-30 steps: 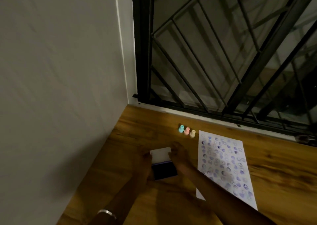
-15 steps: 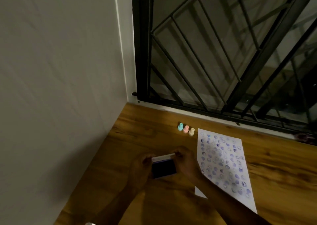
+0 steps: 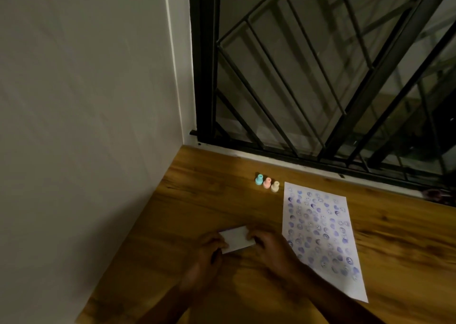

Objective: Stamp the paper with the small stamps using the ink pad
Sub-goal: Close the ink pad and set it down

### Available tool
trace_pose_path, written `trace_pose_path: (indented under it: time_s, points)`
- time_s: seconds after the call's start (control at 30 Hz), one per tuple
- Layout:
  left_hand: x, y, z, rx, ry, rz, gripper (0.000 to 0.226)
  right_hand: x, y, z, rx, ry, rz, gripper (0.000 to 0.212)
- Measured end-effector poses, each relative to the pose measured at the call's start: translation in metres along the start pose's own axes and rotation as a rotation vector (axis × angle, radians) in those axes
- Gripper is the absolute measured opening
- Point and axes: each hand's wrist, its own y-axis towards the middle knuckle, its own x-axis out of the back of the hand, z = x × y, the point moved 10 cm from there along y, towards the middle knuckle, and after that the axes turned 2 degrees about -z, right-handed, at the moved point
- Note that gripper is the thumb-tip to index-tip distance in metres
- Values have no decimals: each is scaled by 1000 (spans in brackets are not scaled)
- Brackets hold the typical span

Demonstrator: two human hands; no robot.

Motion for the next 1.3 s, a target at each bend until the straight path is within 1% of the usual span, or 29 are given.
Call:
trace_pose_path:
  time_s: [0.1,0.2,0.3,0.4,0.5,0.57,0.63,0.73,0.83,0.9,0.97,1.07,1.1,1.17,1.23,1.3]
  points:
    - [-4,-3,-2,-59,27,1,21,-4,-1,-3,19,-42,41,25]
    - [-4,-5,0,-58,20,-32,21,-3,-2,-3,31,-48,44,25]
    - [-7,-6,3,-25,-11,-39,27,-2,-1,2,47,-35,39,34]
    - [-9,-7,0,-36,-50,-35,23,-4,0,6,72,-59,40,41]
    - [-9,-8,4,-17,-37,-39,21,-7,0,6,89,-141,27,39]
    - [-9,-9,4,-31,0,-41,22,-11,-2,4,85,-166,5,40]
    - [-10,-9,6,-33,-14,-56,20,-15,-6,3,85,-180,-30,41]
    - [-15,-8,18,74,-84,-42,21,-21,-10,5,89,-193,-69,42]
    - [-20,-14,22,156,-74,-13,28,-23,-9,5,84,-225,-102,43]
    - [-22,-15,19,174,-43,17,33,-25,-8,5,95,-246,-103,44]
    - [-20,-8,16,179,-16,29,33,-25,-7,4,98,-233,-101,46]
    - [-12,4,10,92,4,-4,30,-25,-5,2,63,-196,-91,43]
    - [-11,4,10,102,-19,0,30,-25,-5,2,47,-176,-76,42]
    - [-13,-1,13,130,-34,15,33,-24,-7,6,72,-215,-101,46]
    - [-18,-8,10,109,51,74,41,-23,-12,16,121,-312,-101,53]
    - [-22,-10,-5,-11,220,103,43,-21,-19,25,132,-371,-95,51]
